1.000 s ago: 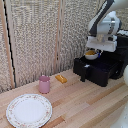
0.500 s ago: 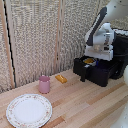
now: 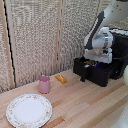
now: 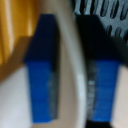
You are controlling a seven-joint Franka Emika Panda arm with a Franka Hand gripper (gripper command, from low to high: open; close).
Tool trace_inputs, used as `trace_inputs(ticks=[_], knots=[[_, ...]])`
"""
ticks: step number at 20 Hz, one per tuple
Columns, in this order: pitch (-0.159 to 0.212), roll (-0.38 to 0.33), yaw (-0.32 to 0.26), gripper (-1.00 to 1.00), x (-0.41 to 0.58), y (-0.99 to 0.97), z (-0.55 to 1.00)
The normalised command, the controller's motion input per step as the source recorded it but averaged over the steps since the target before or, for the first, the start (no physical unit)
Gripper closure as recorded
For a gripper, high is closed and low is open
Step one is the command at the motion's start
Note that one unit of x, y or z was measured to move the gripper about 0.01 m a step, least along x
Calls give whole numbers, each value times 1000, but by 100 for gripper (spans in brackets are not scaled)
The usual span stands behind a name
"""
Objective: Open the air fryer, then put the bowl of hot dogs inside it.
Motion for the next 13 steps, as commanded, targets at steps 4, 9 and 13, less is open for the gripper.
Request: trace_inputs(ticks=[4, 9, 13], knots=[[64, -3, -40, -100, -24, 4, 561], [37, -3, -47, -100, 4, 65, 719], [14, 5, -118, -100, 56, 77, 715]])
